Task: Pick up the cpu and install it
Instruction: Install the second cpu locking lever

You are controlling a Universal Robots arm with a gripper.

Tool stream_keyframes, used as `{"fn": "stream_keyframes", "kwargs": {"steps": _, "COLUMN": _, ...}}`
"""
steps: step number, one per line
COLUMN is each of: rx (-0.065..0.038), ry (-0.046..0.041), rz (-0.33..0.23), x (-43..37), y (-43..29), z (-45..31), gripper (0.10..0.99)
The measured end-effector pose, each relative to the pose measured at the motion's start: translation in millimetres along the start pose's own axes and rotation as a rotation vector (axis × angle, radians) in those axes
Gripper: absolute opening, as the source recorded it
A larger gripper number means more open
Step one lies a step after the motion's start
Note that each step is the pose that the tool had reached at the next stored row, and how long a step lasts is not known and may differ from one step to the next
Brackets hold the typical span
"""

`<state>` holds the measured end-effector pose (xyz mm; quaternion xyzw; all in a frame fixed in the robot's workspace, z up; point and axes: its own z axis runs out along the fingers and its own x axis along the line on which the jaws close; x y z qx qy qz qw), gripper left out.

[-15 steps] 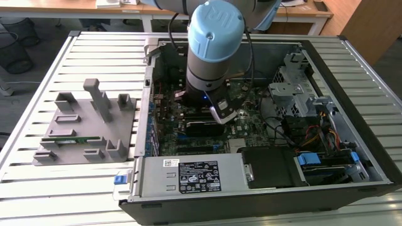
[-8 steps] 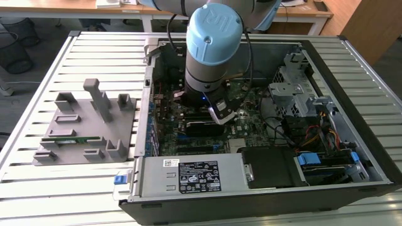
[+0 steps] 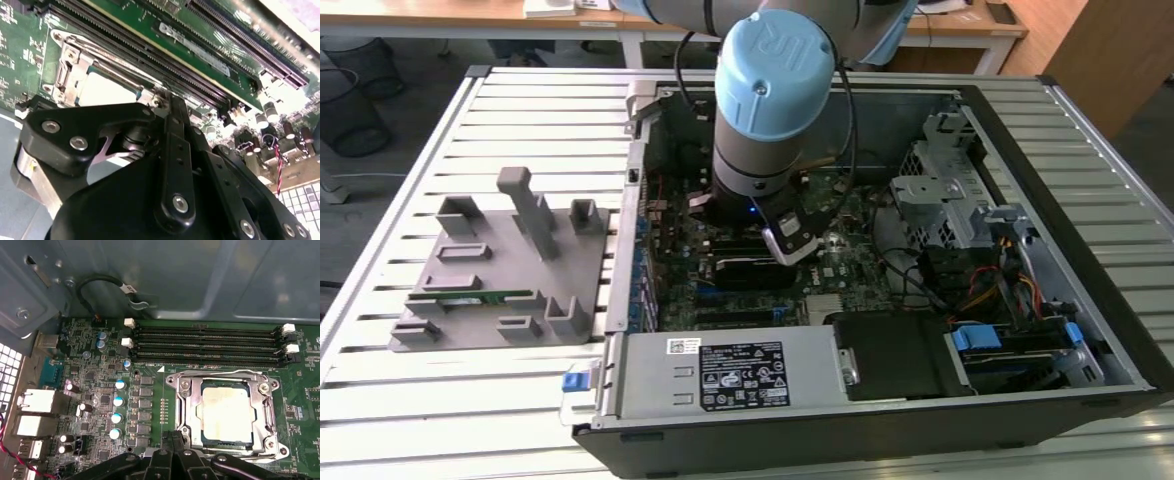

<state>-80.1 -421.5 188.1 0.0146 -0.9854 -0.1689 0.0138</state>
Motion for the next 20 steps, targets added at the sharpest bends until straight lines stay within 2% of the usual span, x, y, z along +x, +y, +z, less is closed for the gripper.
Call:
{"fn": "stream_keyframes", "kwargs": {"steps": 12, "rx": 0.000, "ry": 0.0000, "rz": 0.000, "x": 0.3, "y": 4.0, "z": -11.3, "gripper": 0.106}}
{"fn": "stream_keyframes", "kwargs": {"steps": 20, "rx": -0.001, "ry": 0.0002, "rz": 0.000, "x": 0.7, "y": 10.0, "z": -28.5, "gripper": 0.106}}
